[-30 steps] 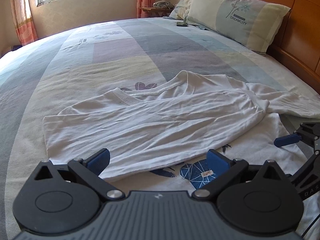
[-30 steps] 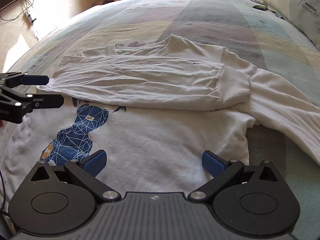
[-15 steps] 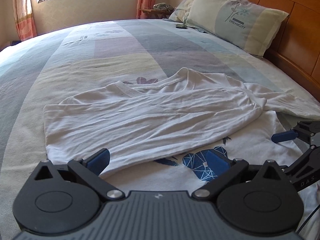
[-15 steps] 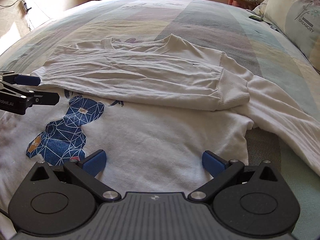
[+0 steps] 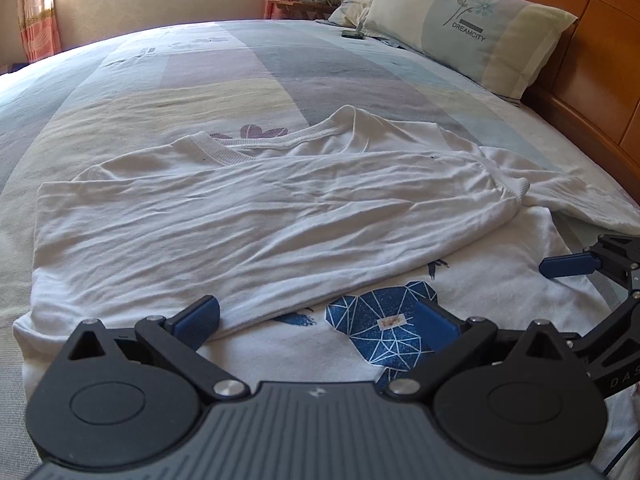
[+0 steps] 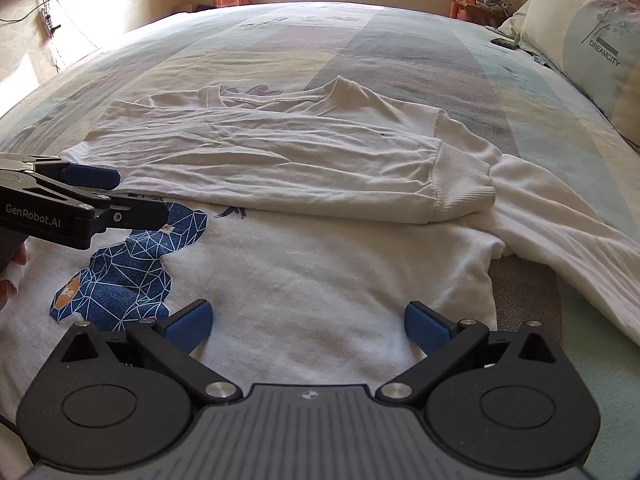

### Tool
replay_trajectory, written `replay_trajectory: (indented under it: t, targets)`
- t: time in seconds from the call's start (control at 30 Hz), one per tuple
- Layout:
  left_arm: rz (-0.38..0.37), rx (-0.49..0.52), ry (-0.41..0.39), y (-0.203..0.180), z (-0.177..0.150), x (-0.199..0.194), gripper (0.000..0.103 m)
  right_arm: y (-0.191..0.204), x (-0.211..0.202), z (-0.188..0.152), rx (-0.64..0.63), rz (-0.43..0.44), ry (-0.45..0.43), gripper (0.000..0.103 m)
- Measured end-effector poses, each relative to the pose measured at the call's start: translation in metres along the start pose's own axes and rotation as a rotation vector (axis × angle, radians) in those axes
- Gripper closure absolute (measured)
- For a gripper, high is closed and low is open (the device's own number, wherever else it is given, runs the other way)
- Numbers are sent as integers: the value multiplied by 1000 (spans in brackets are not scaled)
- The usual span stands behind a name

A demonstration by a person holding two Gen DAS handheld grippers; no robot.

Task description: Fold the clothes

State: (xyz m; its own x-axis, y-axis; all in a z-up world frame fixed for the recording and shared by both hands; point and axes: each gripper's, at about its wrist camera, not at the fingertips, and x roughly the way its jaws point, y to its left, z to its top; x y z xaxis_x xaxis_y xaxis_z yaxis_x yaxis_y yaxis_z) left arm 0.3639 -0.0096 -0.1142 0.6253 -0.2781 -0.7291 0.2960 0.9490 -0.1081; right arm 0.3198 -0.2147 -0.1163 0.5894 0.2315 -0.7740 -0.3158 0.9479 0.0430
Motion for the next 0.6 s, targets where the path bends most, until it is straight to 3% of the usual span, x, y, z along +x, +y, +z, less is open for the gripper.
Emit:
replay_trajectory:
  t: [0.2, 0.33, 0.5, 0.6]
  targets:
    - [65, 56, 34, -12, 5, 3, 1, 1, 0, -2, 8, -6, -16, 0]
    - [46, 92, 11, -19, 8, -11, 1, -7, -10, 3, 25, 18, -23, 0]
    - [53, 47, -19, -16, 10, -26, 1, -30, -15, 17, 87, 11, -123, 0]
    - [66, 35, -23, -15, 11, -32, 1, -41, 0, 27, 133, 13, -128, 0]
